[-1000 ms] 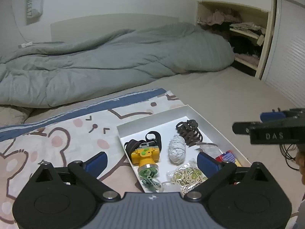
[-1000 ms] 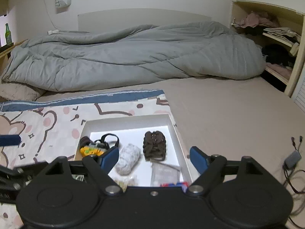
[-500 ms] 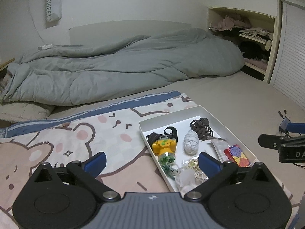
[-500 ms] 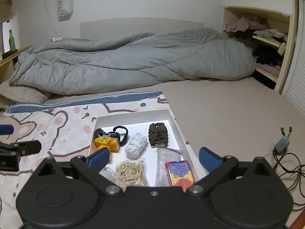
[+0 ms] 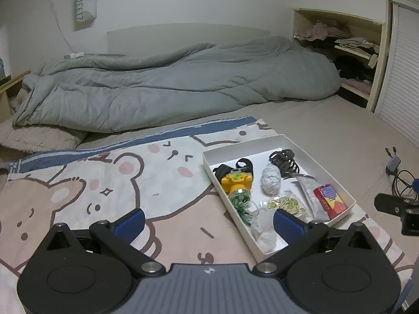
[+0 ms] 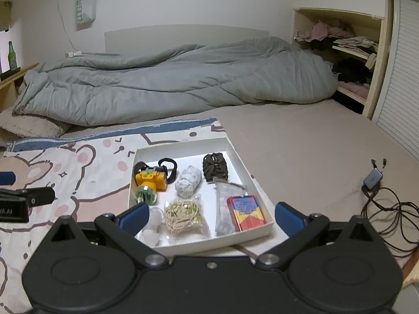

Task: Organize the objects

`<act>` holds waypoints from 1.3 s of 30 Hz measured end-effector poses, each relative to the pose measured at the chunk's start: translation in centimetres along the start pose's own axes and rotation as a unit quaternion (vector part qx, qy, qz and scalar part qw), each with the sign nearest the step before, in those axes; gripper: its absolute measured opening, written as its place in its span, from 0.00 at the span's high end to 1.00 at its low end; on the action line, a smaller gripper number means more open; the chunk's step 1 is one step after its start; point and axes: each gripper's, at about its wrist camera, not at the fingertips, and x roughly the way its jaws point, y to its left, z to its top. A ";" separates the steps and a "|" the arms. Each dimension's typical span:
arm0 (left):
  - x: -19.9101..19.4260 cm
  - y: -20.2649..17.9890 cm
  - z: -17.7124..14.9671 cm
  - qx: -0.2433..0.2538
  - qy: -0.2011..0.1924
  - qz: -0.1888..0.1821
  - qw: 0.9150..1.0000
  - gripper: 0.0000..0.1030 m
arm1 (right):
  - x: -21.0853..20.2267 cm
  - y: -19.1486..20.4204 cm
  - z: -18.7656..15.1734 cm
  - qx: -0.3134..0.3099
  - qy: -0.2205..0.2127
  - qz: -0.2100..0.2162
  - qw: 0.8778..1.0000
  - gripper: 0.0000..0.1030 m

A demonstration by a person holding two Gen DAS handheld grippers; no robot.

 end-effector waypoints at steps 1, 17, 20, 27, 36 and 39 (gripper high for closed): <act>0.0 0.2 -0.1 -0.001 0.002 0.001 1.000 0.00 | -0.1 0.2 -0.2 -0.002 0.000 -0.001 1.000 0.00; -0.6 0.2 -1.3 0.026 0.008 0.003 1.000 0.00 | -0.9 0.9 -2.0 -0.012 0.007 -0.006 1.000 0.00; -0.6 0.3 -1.3 0.024 0.009 0.003 1.000 0.00 | -0.8 0.9 -2.0 -0.009 0.008 -0.004 1.000 0.00; -0.5 0.4 -1.3 0.025 0.012 0.003 1.000 0.00 | -0.7 0.8 -2.0 -0.006 0.009 0.000 1.000 0.00; -0.4 0.5 -1.4 0.020 0.014 0.000 1.000 0.00 | -0.7 1.0 -2.0 -0.006 0.009 0.001 1.000 0.00; -0.4 0.4 -1.4 0.020 0.014 0.000 1.000 0.00 | -0.6 1.0 -2.1 -0.006 0.010 0.002 1.000 0.00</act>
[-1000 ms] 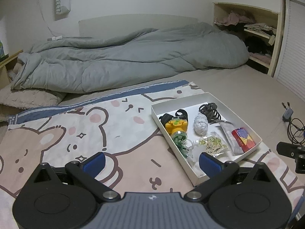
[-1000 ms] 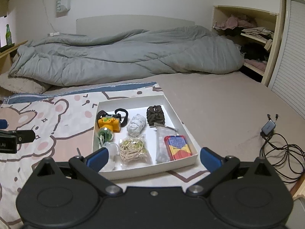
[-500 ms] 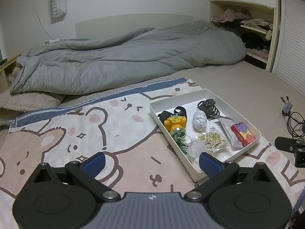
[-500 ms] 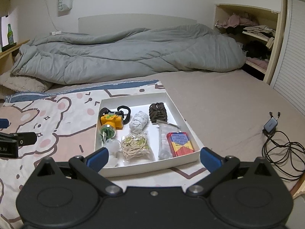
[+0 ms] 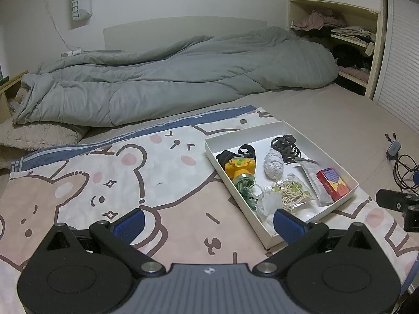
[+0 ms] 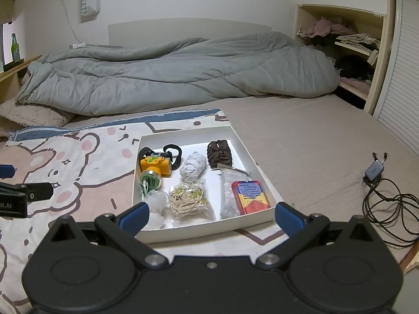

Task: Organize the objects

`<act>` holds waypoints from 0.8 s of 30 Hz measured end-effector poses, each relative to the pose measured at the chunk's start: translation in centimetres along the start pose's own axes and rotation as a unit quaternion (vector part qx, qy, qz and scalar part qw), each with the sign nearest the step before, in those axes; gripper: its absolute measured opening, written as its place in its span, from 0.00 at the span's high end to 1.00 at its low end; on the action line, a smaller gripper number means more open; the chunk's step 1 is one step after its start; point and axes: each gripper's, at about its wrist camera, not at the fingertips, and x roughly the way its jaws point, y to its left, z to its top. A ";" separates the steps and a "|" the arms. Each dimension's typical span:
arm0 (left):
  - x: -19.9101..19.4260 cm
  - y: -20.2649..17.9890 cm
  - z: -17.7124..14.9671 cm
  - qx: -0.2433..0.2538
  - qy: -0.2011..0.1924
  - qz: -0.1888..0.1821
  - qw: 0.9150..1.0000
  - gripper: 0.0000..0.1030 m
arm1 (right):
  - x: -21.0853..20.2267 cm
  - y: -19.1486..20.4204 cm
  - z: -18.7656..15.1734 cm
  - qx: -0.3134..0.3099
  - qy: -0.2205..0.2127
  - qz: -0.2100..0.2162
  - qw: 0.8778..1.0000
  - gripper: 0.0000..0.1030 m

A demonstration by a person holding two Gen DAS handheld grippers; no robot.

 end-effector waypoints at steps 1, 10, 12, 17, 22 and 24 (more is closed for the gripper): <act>0.0 0.0 0.0 0.000 0.000 0.000 1.000 0.00 | 0.0 0.0 0.0 0.000 0.000 0.000 1.000 0.00; 0.1 0.0 0.0 0.000 0.001 0.000 1.000 0.00 | 0.3 -0.1 -0.1 0.000 0.003 0.003 1.000 0.00; 0.2 0.0 -0.1 -0.001 0.001 0.000 1.000 0.00 | 0.4 -0.1 -0.1 0.000 0.003 0.004 1.000 0.00; 0.2 0.0 -0.1 -0.003 0.002 -0.001 1.000 0.00 | 0.5 -0.1 -0.1 -0.002 0.004 0.007 1.000 0.00; 0.4 0.1 -0.1 -0.008 0.005 -0.004 1.000 0.00 | 0.6 -0.1 0.0 -0.001 0.005 0.010 1.000 0.00; 0.5 0.1 -0.1 -0.008 0.006 -0.004 1.000 0.00 | 0.6 -0.1 0.0 -0.001 0.005 0.011 1.000 0.00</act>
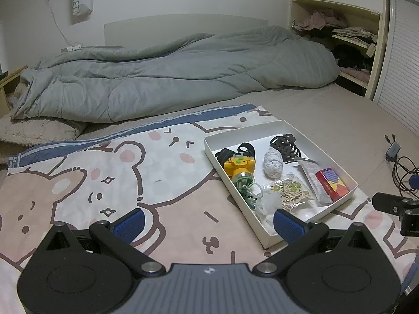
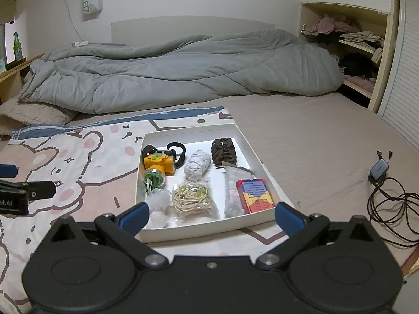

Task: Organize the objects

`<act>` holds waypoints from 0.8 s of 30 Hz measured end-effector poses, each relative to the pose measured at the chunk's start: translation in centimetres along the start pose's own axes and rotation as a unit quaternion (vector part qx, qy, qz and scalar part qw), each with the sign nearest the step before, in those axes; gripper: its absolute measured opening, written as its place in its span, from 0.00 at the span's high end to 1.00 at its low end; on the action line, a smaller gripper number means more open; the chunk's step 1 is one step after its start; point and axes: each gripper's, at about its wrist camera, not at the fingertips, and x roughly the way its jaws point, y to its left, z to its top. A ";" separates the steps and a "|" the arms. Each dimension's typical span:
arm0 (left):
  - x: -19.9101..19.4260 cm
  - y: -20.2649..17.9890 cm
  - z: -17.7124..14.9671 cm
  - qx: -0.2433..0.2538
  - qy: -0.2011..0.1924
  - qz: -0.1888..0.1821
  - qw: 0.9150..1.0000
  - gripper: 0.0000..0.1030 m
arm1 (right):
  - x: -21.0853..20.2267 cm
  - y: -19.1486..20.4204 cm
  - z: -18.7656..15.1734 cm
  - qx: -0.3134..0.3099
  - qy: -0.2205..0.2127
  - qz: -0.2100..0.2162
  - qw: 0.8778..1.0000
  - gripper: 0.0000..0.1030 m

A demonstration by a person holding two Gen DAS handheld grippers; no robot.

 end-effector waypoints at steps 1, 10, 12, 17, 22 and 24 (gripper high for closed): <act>0.0 0.0 0.0 0.000 0.000 0.000 1.000 0.00 | 0.0 0.0 0.0 0.000 0.000 0.000 1.000 0.00; 0.2 -0.1 0.0 0.000 0.003 -0.002 1.000 0.00 | 0.1 -0.1 0.0 0.000 0.001 0.003 1.000 0.00; 0.2 -0.1 0.0 0.000 0.003 -0.002 1.000 0.00 | 0.1 -0.2 0.0 0.000 0.001 0.005 1.000 0.00; 0.2 0.0 0.0 0.000 0.003 -0.001 1.000 0.00 | 0.2 -0.1 0.1 -0.002 0.001 0.008 1.000 0.00; 0.3 0.0 0.0 -0.001 0.005 0.001 1.000 0.00 | 0.2 -0.1 0.2 -0.003 0.002 0.011 1.000 0.00; 0.3 0.1 0.0 -0.001 0.005 0.001 1.000 0.00 | 0.2 0.0 0.2 -0.004 0.002 0.012 1.000 0.00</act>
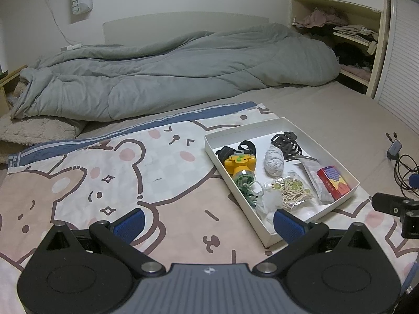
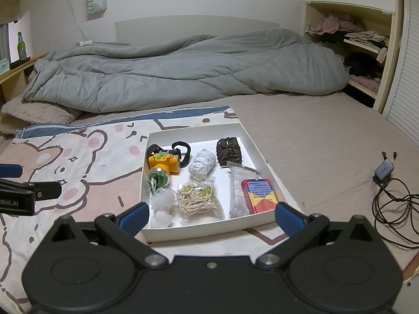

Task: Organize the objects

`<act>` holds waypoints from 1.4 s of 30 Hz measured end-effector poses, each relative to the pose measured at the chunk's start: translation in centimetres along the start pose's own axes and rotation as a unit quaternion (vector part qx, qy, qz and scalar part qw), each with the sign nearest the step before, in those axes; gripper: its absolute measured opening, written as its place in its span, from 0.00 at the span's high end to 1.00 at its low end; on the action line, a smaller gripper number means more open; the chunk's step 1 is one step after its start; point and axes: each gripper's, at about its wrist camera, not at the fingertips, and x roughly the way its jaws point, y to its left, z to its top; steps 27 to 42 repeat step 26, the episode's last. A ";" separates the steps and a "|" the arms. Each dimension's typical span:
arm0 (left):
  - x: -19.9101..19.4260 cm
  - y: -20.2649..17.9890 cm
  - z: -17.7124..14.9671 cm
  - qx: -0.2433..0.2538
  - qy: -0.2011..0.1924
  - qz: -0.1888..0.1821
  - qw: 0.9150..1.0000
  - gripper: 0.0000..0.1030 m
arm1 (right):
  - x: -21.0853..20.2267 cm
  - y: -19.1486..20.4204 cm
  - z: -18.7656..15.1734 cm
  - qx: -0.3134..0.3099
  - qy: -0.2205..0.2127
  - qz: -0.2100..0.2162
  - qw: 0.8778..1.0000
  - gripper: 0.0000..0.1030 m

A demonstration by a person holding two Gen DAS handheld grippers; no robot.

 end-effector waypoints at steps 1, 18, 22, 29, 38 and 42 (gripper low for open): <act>0.0 0.0 0.0 0.000 0.000 0.000 1.000 0.00 | 0.0 0.0 0.0 -0.001 0.000 0.001 1.000 0.00; 0.1 -0.2 0.0 0.003 0.000 0.002 1.000 0.00 | 0.0 0.0 0.0 0.000 0.000 0.008 1.000 0.00; 0.1 -0.3 0.0 0.003 0.000 0.002 1.000 0.00 | 0.0 0.0 0.0 0.000 0.000 0.008 1.000 0.00; 0.0 -0.4 0.0 0.006 -0.001 0.001 1.000 0.00 | 0.0 0.0 -0.1 0.000 0.000 0.008 1.000 0.00; 0.0 -0.4 0.0 0.006 -0.001 0.001 1.000 0.00 | 0.0 0.0 -0.1 0.000 0.000 0.008 1.000 0.00; 0.0 -0.4 0.0 0.006 -0.001 0.001 1.000 0.00 | 0.0 0.0 -0.1 0.000 0.000 0.008 1.000 0.00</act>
